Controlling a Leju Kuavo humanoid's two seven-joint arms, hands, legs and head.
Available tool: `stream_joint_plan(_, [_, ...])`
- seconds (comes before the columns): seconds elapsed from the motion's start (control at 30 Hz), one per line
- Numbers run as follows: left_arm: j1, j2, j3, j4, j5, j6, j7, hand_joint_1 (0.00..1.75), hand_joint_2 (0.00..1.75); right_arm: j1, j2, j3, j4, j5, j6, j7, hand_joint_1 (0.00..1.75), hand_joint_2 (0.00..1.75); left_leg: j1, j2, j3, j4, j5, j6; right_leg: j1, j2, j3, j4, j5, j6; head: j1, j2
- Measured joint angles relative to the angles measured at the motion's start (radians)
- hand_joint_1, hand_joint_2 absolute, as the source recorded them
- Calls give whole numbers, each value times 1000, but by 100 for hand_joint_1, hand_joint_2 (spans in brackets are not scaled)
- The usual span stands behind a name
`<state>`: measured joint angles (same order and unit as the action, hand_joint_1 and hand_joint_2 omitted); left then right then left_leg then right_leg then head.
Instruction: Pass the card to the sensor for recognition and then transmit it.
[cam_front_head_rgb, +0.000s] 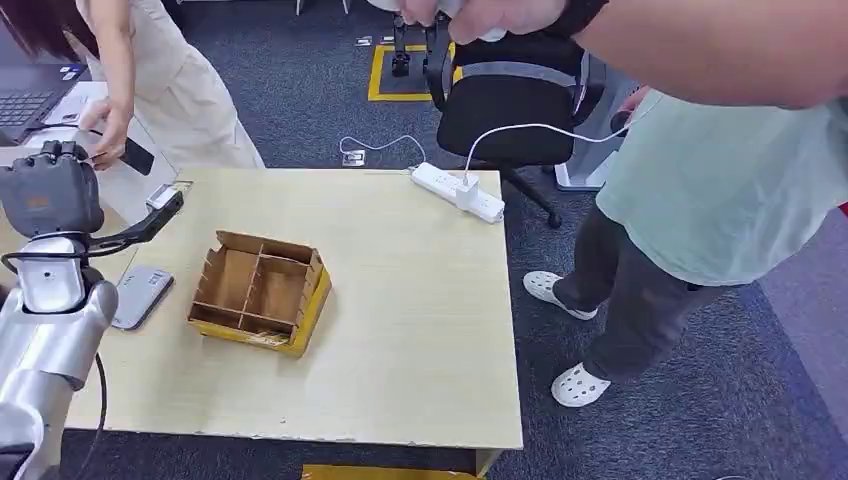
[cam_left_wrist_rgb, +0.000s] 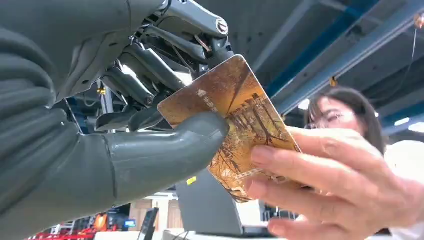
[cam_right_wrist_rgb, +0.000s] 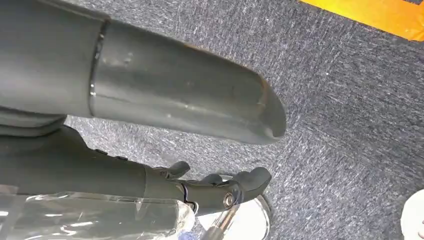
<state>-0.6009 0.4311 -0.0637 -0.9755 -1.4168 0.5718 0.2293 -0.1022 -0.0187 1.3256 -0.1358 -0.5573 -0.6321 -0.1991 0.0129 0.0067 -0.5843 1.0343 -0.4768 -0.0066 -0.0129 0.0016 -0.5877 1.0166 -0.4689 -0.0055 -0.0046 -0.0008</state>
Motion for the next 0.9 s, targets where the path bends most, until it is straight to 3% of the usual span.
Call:
stream_joint_plan(0.2, [-21, -13, 10, 65, 6, 6, -7, 175, 175, 0, 2, 0, -2, -5, -3, 0, 0, 0, 0, 1, 0, 0, 0, 0, 0, 1, 0, 0, 0, 0, 0, 0])
stream_joint_plan(0.23, [-24, -15, 11, 71, 7, 5, -7, 148, 175, 0, 2, 0, -2, -5, -3, 0, 0, 0, 0, 1, 0, 0, 0, 0, 0, 1, 0, 0, 0, 0, 0, 0])
stream_joint_plan(0.27, [-26, -17, 11, 76, 7, 6, -7, 0, 175, 0, 2, 0, -2, -5, -3, 0, 0, 0, 0, 1, 0, 0, 0, 0, 0, 1, 0, 0, 0, 0, 0, 0])
stream_joint_plan(0.5, [-28, -15, 15, 98, 2, 6, -1, 0, 175, 4, 2, 4, -3, -8, -3, 0, 0, 0, 0, 0, -1, 0, 0, 0, 0, 1, 0, 0, 0, 1, 0, 0])
stream_joint_plan(0.63, [-21, 16, 31, 113, 0, 12, 2, 0, 175, 7, 2, 4, -3, -18, -4, -1, 0, 0, 0, 1, -1, 0, 0, 0, 0, 1, -1, 0, 0, 1, 0, 0])
stream_joint_plan(0.77, [28, 91, 83, 93, 57, 41, -26, 0, 175, 15, 2, 4, -2, -31, -5, -2, 0, 0, 1, 6, 0, -1, 0, 0, 0, 6, -2, 1, 0, 0, 0, 0])
stream_joint_plan(0.9, [141, 207, 190, -20, 130, 11, -71, 0, 175, 29, 2, 4, -2, -46, -5, -3, 0, 0, 1, 9, -2, -1, -2, -3, 1, 9, -4, 1, -1, -1, 1, 0])
